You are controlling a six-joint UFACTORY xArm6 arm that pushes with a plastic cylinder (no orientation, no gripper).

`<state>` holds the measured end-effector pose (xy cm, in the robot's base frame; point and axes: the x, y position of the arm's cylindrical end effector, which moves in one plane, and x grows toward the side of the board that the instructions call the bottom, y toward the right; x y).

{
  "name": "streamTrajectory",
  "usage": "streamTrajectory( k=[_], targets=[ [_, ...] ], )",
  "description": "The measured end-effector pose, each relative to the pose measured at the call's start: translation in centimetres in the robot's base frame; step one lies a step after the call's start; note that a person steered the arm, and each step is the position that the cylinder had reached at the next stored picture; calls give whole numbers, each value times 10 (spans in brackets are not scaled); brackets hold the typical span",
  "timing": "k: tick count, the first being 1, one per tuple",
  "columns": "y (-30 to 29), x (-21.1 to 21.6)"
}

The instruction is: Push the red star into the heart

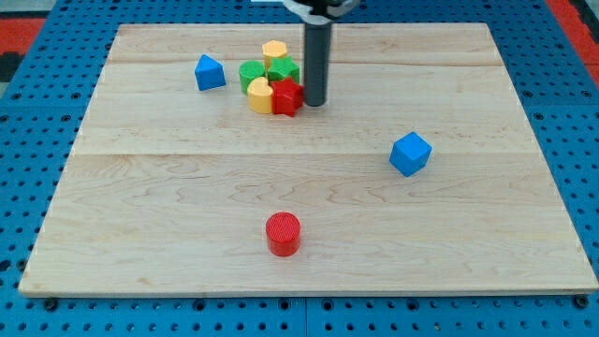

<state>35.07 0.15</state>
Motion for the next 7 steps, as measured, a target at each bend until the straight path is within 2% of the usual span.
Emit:
streamTrajectory(
  k=[1, 4, 7],
  targets=[
    [-39, -6],
    [-54, 34],
    [-127, 9]
  ],
)
